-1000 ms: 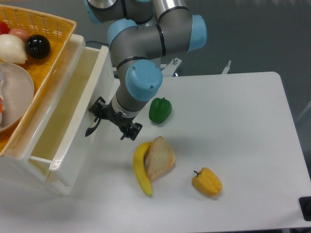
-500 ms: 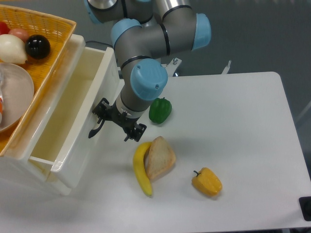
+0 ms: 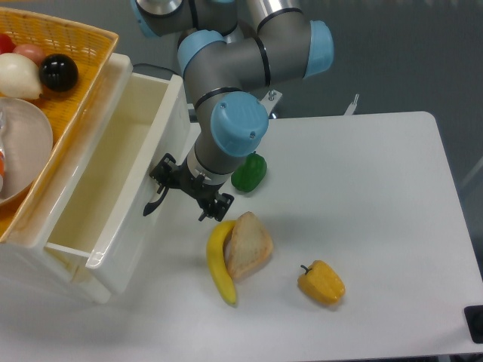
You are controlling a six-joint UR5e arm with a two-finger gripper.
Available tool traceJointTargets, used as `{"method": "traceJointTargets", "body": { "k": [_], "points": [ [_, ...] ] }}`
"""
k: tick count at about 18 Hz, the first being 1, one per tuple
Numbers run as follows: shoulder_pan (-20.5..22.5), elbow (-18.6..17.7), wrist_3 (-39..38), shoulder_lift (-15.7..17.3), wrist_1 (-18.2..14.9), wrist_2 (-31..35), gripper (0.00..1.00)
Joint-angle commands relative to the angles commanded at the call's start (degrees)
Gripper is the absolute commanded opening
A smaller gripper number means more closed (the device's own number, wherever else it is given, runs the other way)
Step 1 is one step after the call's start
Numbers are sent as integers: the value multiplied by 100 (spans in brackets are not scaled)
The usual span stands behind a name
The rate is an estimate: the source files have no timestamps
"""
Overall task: Slide open the top drawer
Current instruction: 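Pull the handle outward, sliding the upper drawer out of the cabinet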
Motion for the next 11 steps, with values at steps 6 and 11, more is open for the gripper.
{"method": "traceJointTargets", "body": {
  "k": [6,11],
  "points": [
    [105,0,70,0,0,0,100],
    [176,26,114,-9,0,26,100]
  ]
}}
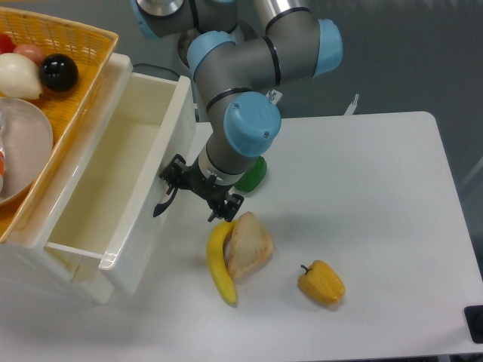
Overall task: Slide open the top drawer
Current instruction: 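Pull the handle outward, sliding the upper drawer out of the cabinet, then keep pulling the drawer handle to extend the drawer further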
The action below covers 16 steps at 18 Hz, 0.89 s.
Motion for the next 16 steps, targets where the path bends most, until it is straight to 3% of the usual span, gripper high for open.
{"method": "traceJointTargets", "body": {
  "k": [16],
  "points": [
    [97,114,9,-62,9,132,100]
  ]
}}
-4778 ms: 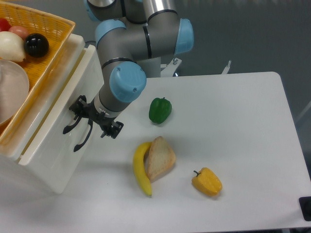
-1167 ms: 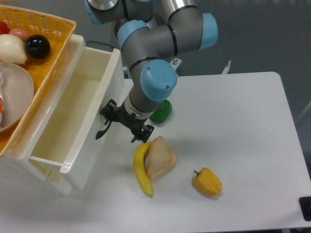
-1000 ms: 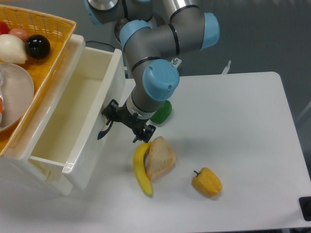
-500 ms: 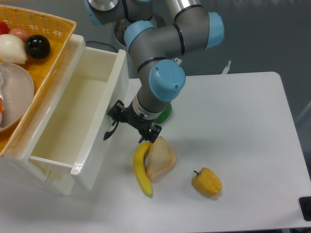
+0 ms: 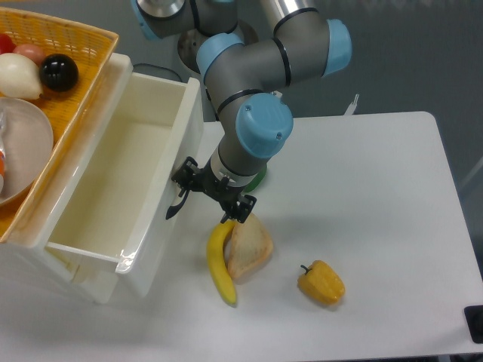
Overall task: Slide open the top drawer
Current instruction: 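Keep pulling the drawer handle to extend the drawer further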
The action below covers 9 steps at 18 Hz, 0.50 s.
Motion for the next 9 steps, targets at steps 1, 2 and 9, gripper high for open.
{"method": "traceJointTargets", "body": {
  "k": [1,2,9],
  "points": [
    [9,0,0,0,0,0,100],
    [9,26,0,-9,0,0,100],
    [35,53,0,-44,0,0,100]
  ]
}}
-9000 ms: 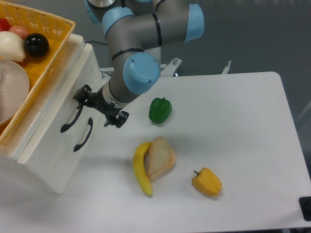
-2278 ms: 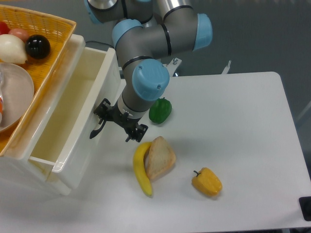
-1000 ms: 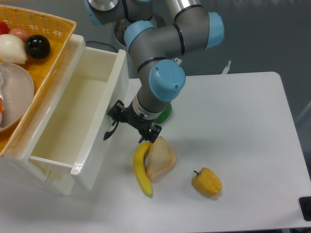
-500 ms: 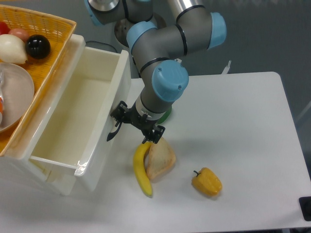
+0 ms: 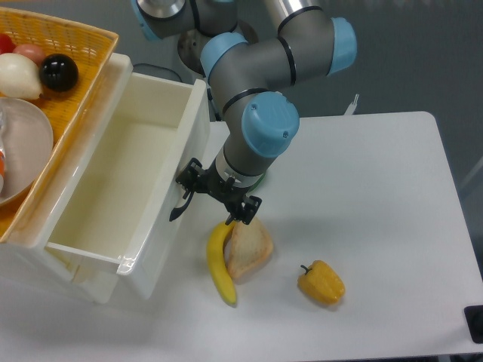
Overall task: Slide open the top drawer
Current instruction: 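Keep pulling the drawer handle to extend the drawer further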
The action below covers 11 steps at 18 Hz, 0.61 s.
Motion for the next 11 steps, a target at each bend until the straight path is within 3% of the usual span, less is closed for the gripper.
{"method": "traceJointTargets", "body": {
  "k": [11],
  "points": [
    [140,44,114,-18,0,0,100]
  ]
}}
